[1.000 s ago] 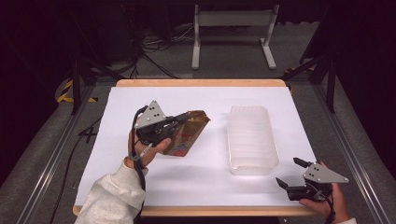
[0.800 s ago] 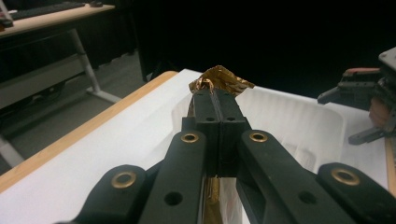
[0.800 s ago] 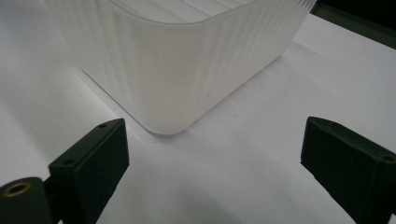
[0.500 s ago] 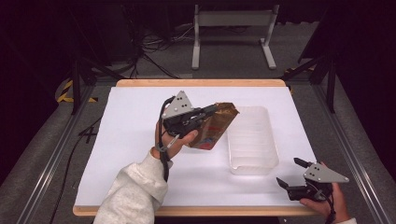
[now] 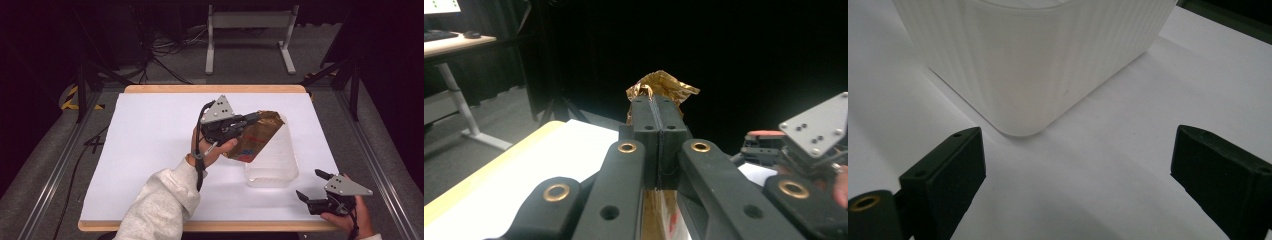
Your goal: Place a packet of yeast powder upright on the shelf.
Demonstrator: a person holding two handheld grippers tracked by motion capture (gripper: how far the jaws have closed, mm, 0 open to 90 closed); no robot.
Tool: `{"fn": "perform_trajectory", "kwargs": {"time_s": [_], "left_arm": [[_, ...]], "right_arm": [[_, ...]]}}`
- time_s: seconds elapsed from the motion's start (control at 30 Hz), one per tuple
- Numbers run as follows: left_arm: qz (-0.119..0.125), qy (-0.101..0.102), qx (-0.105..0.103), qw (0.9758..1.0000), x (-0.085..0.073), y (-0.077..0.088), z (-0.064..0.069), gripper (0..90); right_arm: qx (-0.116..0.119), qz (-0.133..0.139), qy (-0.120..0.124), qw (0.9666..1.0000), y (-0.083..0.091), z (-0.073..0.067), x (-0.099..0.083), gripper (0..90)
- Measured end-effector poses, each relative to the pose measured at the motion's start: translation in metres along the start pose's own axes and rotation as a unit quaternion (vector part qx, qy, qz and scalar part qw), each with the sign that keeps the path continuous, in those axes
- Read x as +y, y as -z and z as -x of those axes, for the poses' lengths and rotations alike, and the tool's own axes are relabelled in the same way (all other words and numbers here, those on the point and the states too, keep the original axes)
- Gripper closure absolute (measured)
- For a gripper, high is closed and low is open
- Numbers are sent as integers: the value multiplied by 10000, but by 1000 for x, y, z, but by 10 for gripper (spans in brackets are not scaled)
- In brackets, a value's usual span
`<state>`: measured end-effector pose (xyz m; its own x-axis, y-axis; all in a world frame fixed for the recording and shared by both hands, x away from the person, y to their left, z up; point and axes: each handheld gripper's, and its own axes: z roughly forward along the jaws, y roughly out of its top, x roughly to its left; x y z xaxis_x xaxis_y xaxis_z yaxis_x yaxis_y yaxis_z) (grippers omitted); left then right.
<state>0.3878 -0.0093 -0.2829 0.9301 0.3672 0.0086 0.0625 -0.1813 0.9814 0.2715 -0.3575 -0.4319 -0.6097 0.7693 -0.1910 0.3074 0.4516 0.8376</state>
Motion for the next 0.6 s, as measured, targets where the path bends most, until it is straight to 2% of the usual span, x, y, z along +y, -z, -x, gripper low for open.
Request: {"fn": "perform_trajectory", "kwargs": {"time_s": [0.13,0.27,0.43,0.6], "left_arm": [[66,99,-99,9999,-1,-10,3,899],[110,132,-118,9998,1,-15,6,899],[163,60,-117,9998,8,-21,12,900],[206,165,-165,9995,7,-35,17,900]], "right_arm": [[-2,-14,-26,10000,0,1,0,80],[13,-6,-4,10000,0,0,0,80],[9,5,-1,10000,1,0,0,81],[29,12,-14,10000,1,0,0,81]]}}
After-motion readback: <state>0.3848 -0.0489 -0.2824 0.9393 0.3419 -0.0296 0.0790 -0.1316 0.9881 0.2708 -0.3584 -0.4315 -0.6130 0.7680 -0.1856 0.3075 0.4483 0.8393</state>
